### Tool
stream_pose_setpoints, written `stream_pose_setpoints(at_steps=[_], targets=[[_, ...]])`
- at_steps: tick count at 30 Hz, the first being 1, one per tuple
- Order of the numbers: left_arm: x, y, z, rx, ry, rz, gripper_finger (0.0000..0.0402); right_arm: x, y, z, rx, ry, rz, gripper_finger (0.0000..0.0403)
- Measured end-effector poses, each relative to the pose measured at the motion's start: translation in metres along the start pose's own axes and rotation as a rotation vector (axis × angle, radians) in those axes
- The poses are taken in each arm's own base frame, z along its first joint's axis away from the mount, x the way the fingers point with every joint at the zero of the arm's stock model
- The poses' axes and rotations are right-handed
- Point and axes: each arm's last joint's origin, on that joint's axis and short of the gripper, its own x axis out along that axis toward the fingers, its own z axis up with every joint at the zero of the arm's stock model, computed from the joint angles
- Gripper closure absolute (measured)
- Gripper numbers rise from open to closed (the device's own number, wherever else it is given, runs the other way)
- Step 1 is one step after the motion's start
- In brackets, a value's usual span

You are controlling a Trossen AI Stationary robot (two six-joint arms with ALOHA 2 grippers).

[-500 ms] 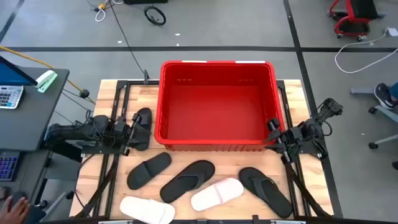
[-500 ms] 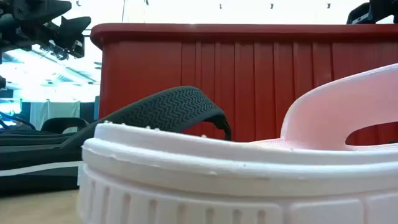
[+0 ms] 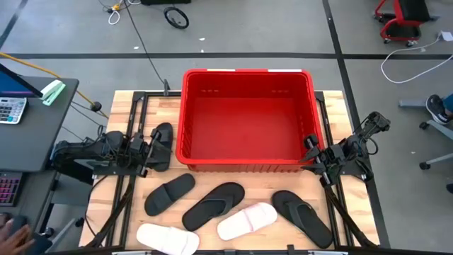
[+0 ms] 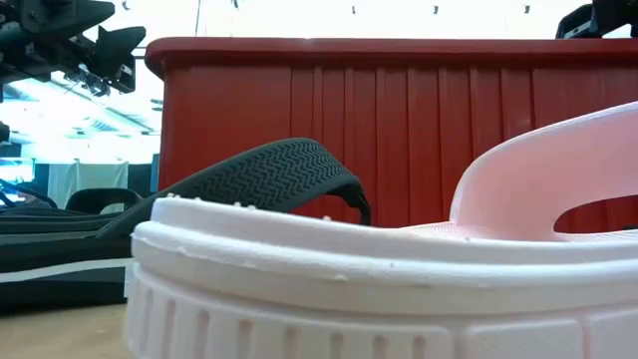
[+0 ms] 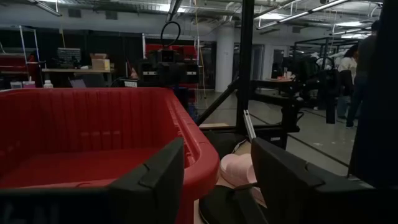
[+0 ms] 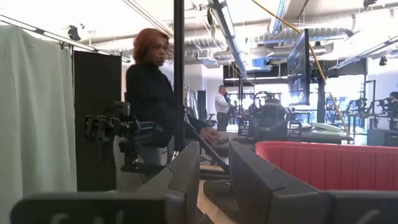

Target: Pick and place slides into bin

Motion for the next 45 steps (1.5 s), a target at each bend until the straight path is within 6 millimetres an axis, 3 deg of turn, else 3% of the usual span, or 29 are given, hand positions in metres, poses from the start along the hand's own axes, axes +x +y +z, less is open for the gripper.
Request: stream_pose_setpoints(at_steps=[27,36,40,43,45], targets=[[0.0,0.0,0.0,0.0,0.0,0.0,0.0206,0.0,0.0,0.0,0.0,-0.001,-0.001,0.0311],[0.0,0.0,0.0,0.104,-0.002,0.011,0.0205,0.0,0.0,0.0,0.0,-0.001,0.0,0.0311],[0.0,0.0,0.003,-0.034,-0.037,0.008,0.0208,0.0,0.0,0.0,0.0,0.0,0.0,0.0311],[-0.002,-0.002,0.019,-0.258,-0.16,-0.043,0.0208,0.0,0.0,0.0,0.0,0.0,0.0,0.0311],[-0.004,-0.003,0.03,-0.286,-0.231,-0.065,0.0206,0.0,0.0,0.0,0.0,-0.001,0.0,0.0311]])
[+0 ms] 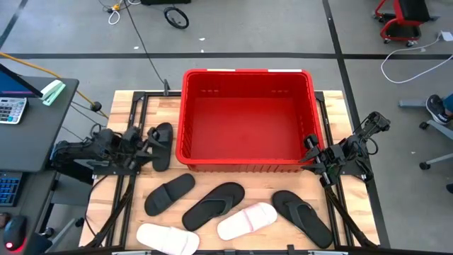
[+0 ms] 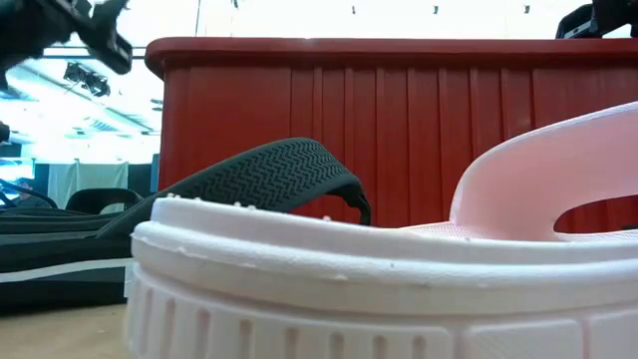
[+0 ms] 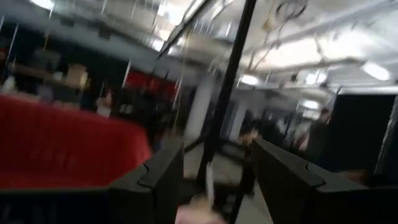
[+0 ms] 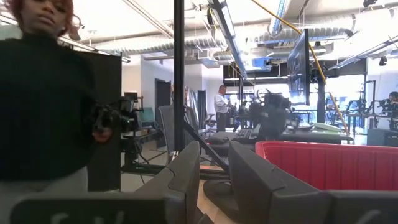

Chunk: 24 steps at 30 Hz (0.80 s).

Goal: Pick and place slides into bin
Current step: Put the top black slide into the red bin

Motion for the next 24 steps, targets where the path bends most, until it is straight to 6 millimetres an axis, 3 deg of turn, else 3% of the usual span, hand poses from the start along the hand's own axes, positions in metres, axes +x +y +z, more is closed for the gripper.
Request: stream_pose_setpoints(at_steps=[3,6,9,13,17,24], targets=[[0.001,-0.009,0.022,0.107,-0.101,-0.035,0.0205,0.0,0.0,0.0,0.0,0.0,0.001,0.0311],[0.002,-0.025,0.06,0.246,-0.171,-0.042,0.0208,0.0,0.0,0.0,0.0,0.0,0.0,0.0311],[0.011,-0.037,0.095,0.426,-0.064,0.023,0.0211,0.0,0.0,0.0,0.0,0.0,0.0,0.0311],[0.037,-0.044,0.141,0.59,0.163,0.275,0.0208,0.0,0.0,0.0,-0.021,-0.001,-0.004,0.0311],[0.079,-0.043,0.175,0.568,0.335,0.49,0.0203,0.0,-0.001,0.005,0.017,-0.051,-0.007,0.0311],[0.137,-0.047,0.208,0.364,0.374,0.507,0.021,-0.005,-0.004,0.031,0.234,-0.318,-0.005,0.0311]])
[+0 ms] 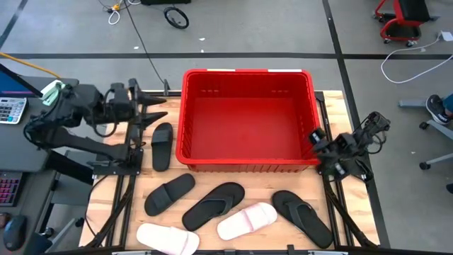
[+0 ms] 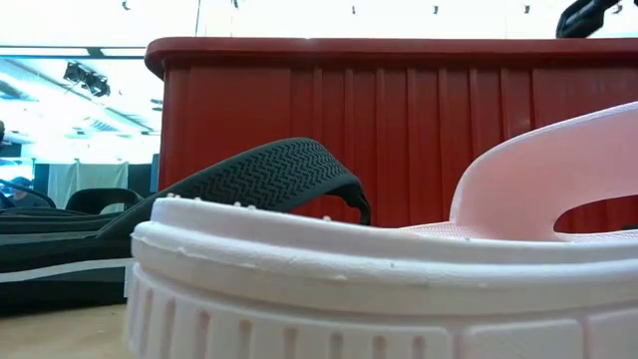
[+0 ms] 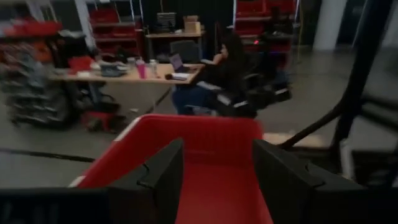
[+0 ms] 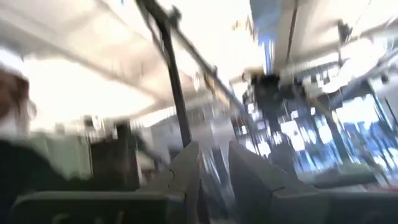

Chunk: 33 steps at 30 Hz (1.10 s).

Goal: Pick and place slides into bin
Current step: Put the top black slide into the red bin

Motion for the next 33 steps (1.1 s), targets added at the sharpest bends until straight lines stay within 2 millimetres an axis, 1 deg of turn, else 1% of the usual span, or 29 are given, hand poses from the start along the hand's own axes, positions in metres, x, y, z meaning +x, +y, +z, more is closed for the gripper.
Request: stream_pose_setpoints(at_steps=[2,4,7,9,11,13,15,17,19,22,23,27,29,33], targets=[[0.007,-0.002,0.009,-0.065,0.001,-0.001,0.0211,0.0,0.0,0.008,0.027,-0.081,0.004,0.0311],[0.012,-0.003,0.014,-0.064,0.032,0.001,0.021,0.001,0.001,0.017,0.025,-0.138,0.004,0.0311],[0.014,-0.003,0.013,-0.026,0.136,0.04,0.0209,0.004,0.002,0.033,-0.088,-0.189,-0.027,0.0311],[0.01,-0.001,0.007,-0.001,0.265,0.062,0.0211,0.006,0.003,0.045,-0.13,-0.221,-0.053,0.0311],[0.001,0.002,0.0,-0.014,0.413,0.091,0.0217,0.008,0.004,0.058,-0.132,-0.256,-0.058,0.0311],[-0.01,0.005,-0.008,-0.08,0.555,0.139,0.0225,0.011,0.006,0.071,-0.12,-0.284,-0.062,0.0311],[-0.018,0.007,-0.016,-0.178,0.662,0.203,0.0231,0.015,0.008,0.083,-0.116,-0.297,-0.065,0.0311],[-0.024,0.008,-0.025,-0.249,0.751,0.266,0.0237,0.021,0.01,0.093,-0.129,-0.266,-0.064,0.0311],[-0.024,0.009,-0.035,-0.284,0.827,0.318,0.0244,0.03,0.013,0.098,-0.174,-0.185,-0.061,0.0311],[-0.015,0.007,-0.054,-0.276,0.878,0.341,0.0257,0.049,0.019,0.099,-0.211,-0.049,-0.059,0.0311],[-0.009,0.006,-0.061,-0.259,0.902,0.344,0.0261,0.056,0.021,0.099,-0.215,-0.016,-0.086,0.0311],[0.009,0.003,-0.103,-0.178,1.102,0.392,0.0277,0.089,0.028,0.095,-0.269,0.113,-0.223,0.0311],[0.018,0.001,-0.126,-0.163,1.195,0.428,0.0279,0.106,0.031,0.093,-0.338,0.175,-0.306,0.0311],[0.029,-0.001,-0.167,-0.113,1.378,0.46,0.0271,0.133,0.037,0.09,-0.425,0.283,-0.412,0.0311]])
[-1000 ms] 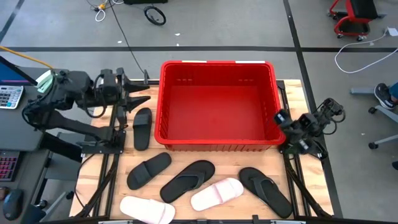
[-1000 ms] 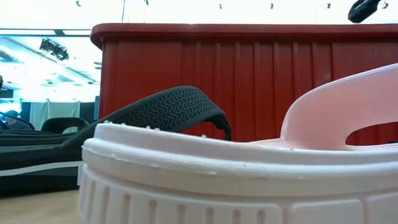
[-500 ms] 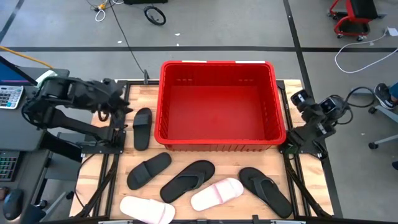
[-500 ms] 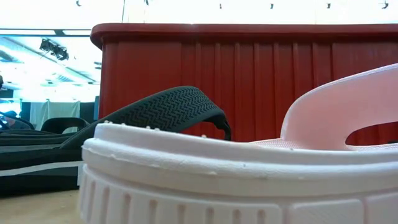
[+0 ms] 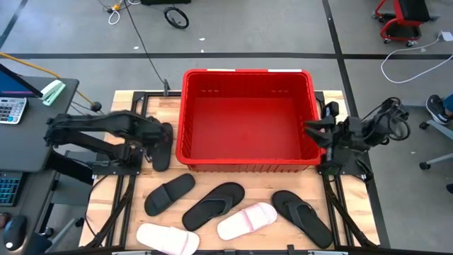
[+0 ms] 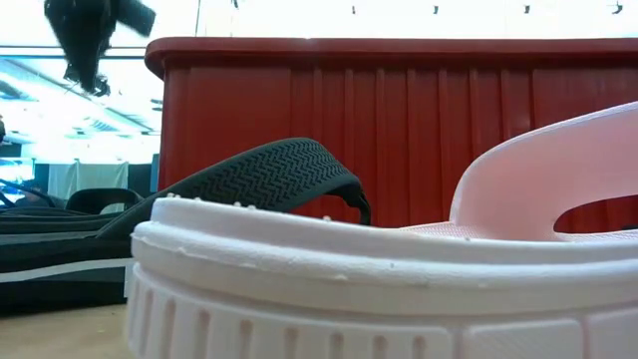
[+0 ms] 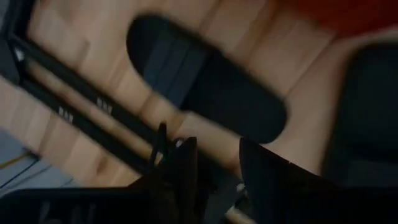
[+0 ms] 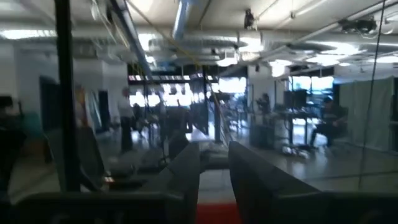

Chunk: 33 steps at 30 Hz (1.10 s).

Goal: Pick and place slides into bin
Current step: Put the top black slide into the red bin

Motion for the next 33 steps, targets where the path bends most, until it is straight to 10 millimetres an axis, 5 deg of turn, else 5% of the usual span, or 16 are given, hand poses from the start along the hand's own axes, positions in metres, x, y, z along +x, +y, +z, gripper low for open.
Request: stream_pose_setpoints(at_steps=[8,15,22,33], targets=[[0.066,-0.022,0.002,0.042,0.136,0.059,0.0218,0.028,0.026,0.005,-0.119,0.178,0.04,0.0311],[0.096,-0.03,0.006,-0.019,0.115,0.193,0.0188,0.038,0.037,-0.001,-0.162,0.232,0.049,0.0311],[0.092,-0.032,0.011,-0.138,0.039,0.16,0.0205,0.038,0.037,-0.001,-0.16,0.231,0.048,0.0311],[0.03,0.008,-0.019,-0.406,-0.054,0.173,0.0229,0.038,0.037,-0.001,-0.134,0.231,0.045,0.0311]])
